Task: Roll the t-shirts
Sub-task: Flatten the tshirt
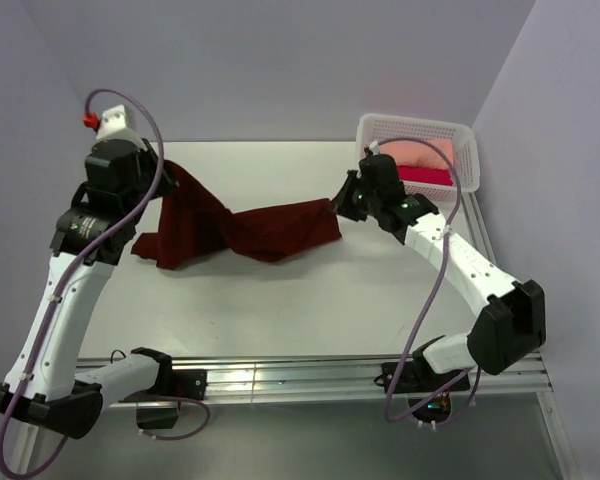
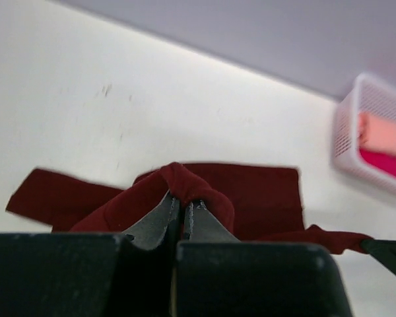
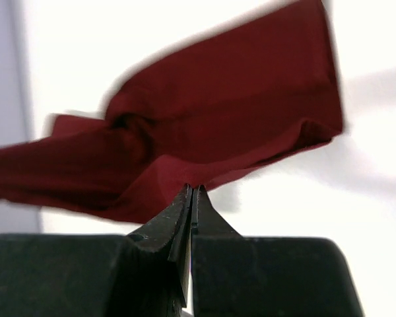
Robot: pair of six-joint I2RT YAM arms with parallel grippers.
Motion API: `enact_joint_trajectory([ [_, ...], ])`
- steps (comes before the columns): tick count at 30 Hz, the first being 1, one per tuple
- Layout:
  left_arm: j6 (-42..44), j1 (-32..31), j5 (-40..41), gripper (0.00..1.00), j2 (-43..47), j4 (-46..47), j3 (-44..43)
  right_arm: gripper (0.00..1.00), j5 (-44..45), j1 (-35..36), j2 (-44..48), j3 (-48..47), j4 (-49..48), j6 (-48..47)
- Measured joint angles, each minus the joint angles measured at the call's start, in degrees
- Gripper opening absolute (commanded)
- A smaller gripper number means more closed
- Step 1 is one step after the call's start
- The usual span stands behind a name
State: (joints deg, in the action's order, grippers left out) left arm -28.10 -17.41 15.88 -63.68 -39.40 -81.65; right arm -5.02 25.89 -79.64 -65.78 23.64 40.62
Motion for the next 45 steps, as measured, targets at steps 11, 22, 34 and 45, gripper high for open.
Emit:
enact_joint_trajectory([
  [11, 7.1, 0.1, -0.7, 0.00, 15.8, 6.0, -8.0, 0.00, -2.5, -0.3, 18.8, -6.3, -2.5, -6.8],
  [22, 10.2, 0.1, -1.7, 0.00, 23.9, 21.6, -4.0, 0.00, 0.9, -0.4, 23.1, -15.0, -3.9, -9.6],
  [34, 7.7, 0.5, -3.2, 0.00, -10.1, 14.7, -17.6, 0.00, 0.8, -2.6, 6.1, -26.5, 2.1, -8.9],
  [45, 10.9, 0.6, -5.2, 0.00, 8.4, 17.0, -21.2, 0.00, -1.8, -3.5, 16.0, -29.4, 0.8, -8.8],
])
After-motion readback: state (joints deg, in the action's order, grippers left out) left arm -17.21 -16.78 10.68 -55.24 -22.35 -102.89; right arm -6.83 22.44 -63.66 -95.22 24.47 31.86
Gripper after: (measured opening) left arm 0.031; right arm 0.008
